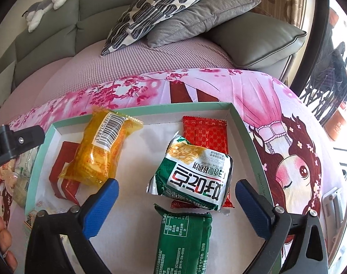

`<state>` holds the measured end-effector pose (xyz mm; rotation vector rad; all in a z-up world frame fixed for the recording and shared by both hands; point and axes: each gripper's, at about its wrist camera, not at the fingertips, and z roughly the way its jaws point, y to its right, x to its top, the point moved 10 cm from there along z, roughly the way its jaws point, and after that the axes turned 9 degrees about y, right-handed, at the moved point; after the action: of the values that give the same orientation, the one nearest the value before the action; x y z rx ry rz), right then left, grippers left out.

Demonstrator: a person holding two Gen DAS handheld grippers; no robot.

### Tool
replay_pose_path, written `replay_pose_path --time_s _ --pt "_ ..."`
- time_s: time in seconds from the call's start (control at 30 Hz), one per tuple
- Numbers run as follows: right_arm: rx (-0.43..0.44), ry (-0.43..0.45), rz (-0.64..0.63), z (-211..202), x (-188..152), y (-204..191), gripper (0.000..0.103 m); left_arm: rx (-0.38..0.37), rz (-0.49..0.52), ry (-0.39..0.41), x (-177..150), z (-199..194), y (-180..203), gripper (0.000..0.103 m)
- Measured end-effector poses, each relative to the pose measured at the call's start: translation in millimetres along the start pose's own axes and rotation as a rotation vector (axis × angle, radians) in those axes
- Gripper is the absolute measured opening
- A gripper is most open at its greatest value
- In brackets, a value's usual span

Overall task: Organize snacks
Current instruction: 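Lower both packs into the tray and open both tools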

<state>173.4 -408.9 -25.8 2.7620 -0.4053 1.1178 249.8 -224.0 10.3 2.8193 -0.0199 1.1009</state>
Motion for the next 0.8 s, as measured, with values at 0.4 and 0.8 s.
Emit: replay_pose_path --time_s 0.4,0.8 --pt "-0.076 0.058 -0.008 -14.9 4.2 -3.9 0.103 -0.059 -0.013 0.046 -2.6 -23.5 -31.9 0.103" --pt "0.007 0.087 0.078 -20.0 6.2 -18.0 0.103 0.1 0.039 0.13 -3.4 -43.5 -84.0 0.103"
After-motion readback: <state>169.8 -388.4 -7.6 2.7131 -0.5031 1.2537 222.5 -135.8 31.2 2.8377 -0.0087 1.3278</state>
